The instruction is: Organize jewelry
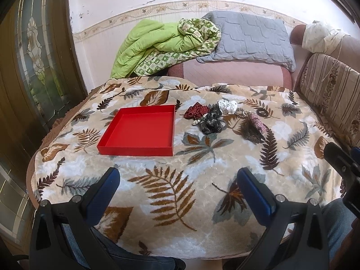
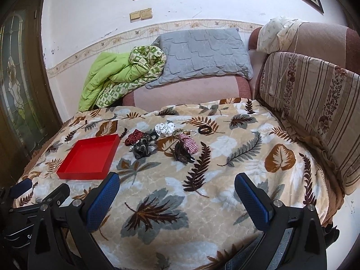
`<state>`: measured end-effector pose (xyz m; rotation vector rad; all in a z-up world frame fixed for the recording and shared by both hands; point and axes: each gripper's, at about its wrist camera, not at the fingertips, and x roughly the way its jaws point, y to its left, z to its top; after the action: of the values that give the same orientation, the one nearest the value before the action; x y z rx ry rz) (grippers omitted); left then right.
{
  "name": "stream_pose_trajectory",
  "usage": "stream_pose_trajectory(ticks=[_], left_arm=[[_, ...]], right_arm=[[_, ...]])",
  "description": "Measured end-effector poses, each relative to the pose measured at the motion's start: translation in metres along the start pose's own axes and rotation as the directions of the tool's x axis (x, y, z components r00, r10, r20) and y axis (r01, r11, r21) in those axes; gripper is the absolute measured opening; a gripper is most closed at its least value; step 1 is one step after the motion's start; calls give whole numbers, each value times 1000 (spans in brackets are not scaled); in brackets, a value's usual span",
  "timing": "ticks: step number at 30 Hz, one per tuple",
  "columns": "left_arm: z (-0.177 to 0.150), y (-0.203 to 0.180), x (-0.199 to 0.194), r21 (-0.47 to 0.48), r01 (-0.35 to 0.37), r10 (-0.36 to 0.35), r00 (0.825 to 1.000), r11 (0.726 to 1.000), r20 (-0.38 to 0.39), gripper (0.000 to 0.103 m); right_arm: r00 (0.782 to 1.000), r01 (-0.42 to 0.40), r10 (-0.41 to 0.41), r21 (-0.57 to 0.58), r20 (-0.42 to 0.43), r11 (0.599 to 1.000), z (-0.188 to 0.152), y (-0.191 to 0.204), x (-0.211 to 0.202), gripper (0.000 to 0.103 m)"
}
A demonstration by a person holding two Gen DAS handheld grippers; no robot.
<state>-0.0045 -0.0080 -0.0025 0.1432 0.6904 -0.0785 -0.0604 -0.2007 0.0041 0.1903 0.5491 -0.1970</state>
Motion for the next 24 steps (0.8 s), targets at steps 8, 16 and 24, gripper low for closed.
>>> stream_pose_trajectory(ticks=[8,16,24], left_arm=[[1,-1,0,-3,2,-2,999,1000,-32,103],[1,0,0,-5,3,-3,1000,1000,-16,103],[1,-1,-1,-2,2,-2,1000,1000,-11,103]], right_arm=[[1000,8,-8,0,-11,1000,0,-1,1,103],[1000,-1,1,-11,-4,1000,1,0,1,103],[1000,1,-1,-12,-2,1000,1,2,1,103]])
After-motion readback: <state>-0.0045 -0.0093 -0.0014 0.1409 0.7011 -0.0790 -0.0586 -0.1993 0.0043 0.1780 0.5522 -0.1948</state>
